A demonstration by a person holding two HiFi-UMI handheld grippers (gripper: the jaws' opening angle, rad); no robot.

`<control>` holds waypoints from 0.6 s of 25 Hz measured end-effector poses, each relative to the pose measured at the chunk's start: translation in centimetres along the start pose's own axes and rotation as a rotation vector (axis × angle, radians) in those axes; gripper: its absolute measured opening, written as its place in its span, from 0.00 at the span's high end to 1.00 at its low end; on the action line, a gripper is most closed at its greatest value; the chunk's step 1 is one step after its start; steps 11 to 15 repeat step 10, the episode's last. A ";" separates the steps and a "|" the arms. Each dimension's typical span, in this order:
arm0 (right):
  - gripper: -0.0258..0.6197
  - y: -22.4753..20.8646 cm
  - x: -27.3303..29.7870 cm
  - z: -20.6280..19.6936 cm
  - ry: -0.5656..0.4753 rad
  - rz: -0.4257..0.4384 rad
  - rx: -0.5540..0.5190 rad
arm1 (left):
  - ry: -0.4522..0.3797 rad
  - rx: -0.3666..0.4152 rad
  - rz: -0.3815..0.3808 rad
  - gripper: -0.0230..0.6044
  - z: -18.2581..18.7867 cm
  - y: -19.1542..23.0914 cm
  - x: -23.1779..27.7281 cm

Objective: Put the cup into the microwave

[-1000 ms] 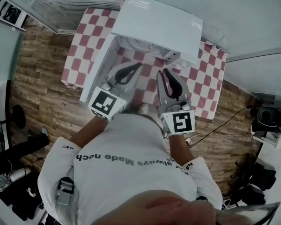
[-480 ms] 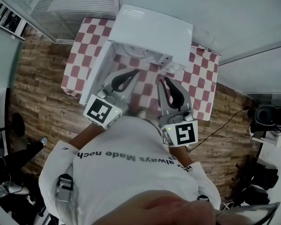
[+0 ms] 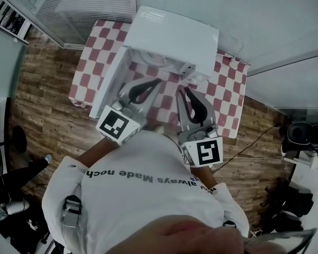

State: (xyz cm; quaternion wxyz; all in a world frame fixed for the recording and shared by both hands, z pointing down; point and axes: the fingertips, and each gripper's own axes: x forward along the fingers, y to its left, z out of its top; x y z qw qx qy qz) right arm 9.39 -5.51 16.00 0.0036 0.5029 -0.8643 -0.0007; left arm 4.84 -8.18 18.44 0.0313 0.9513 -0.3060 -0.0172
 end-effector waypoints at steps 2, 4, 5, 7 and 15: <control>0.87 0.1 0.1 -0.1 0.002 0.004 -0.002 | 0.000 0.000 -0.002 0.96 0.0 0.1 0.0; 0.87 0.1 0.1 -0.1 0.005 0.006 -0.004 | -0.001 -0.004 -0.004 0.96 0.1 0.0 0.0; 0.87 0.1 0.1 -0.1 0.006 0.006 -0.005 | -0.001 -0.008 -0.004 0.96 0.1 0.0 0.1; 0.87 0.0 0.0 -0.2 0.007 0.005 -0.006 | -0.002 -0.016 -0.003 0.96 0.2 -0.2 0.1; 0.87 0.0 -0.2 -0.2 0.006 0.004 -0.008 | -0.003 -0.017 -0.004 0.96 0.1 -0.4 0.2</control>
